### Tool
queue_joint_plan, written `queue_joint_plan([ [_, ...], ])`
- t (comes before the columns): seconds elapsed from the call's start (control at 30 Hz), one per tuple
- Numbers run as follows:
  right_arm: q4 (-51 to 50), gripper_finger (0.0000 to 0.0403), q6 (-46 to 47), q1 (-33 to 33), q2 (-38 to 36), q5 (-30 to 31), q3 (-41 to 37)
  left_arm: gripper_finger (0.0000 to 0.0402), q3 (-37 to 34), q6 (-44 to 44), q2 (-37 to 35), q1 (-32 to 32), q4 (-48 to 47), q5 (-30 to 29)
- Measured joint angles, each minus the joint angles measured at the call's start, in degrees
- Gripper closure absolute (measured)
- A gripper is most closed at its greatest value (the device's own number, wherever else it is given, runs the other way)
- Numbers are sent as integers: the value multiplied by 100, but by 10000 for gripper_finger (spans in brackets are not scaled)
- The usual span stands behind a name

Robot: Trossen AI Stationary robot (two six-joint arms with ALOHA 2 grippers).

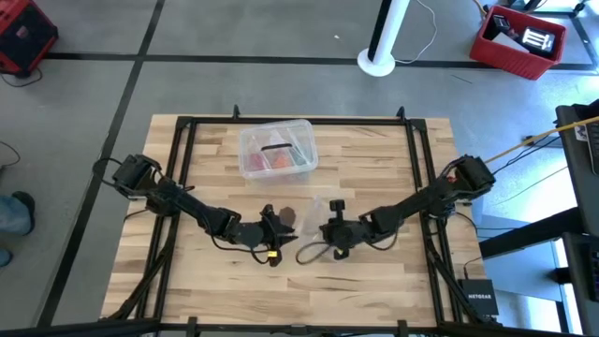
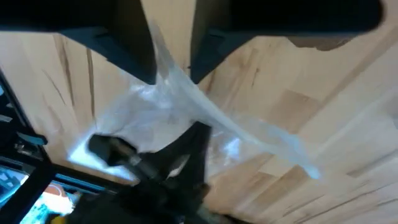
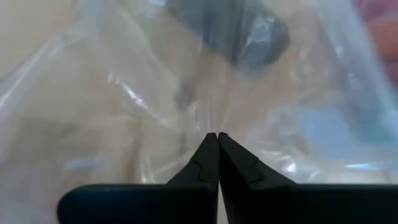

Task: Roll bandage
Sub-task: Open the transparent zip bag

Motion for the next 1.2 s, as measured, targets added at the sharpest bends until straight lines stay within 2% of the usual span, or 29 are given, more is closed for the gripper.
queue_joint_plan([
  [0.13,-455,399,-11,268,-450,241,0,261,0,498,-330,-17,-268,57],
  [0.27,-607,400,-151,491,-982,515,2,240,4,713,-765,-87,-548,78],
  [0.4,-574,401,-271,514,-1582,622,4,241,4,987,-1123,-198,-864,56],
  [0.53,-656,401,-296,505,-2127,598,4,249,4,1024,-1568,-348,-1338,-482],
  [0.7,-428,402,-424,470,-2502,550,4,254,-227,837,-1428,-357,-1440,-832],
  [0.8,-86,402,-434,468,-2596,447,4,255,-520,772,-1021,-340,-610,-844],
  [0.93,621,402,-443,470,-2585,24,4,255,-600,1597,-265,-287,1719,-806],
  [1.03,1019,402,-432,471,-2560,-100,13,255,-434,2190,305,-180,2916,-523],
  [1.13,1168,402,-417,472,-2560,-100,11,255,-203,2538,586,-120,3495,-333],
  [1.2,1155,403,-347,472,-2559,-100,11,254,-97,2757,602,-122,3508,-310],
])
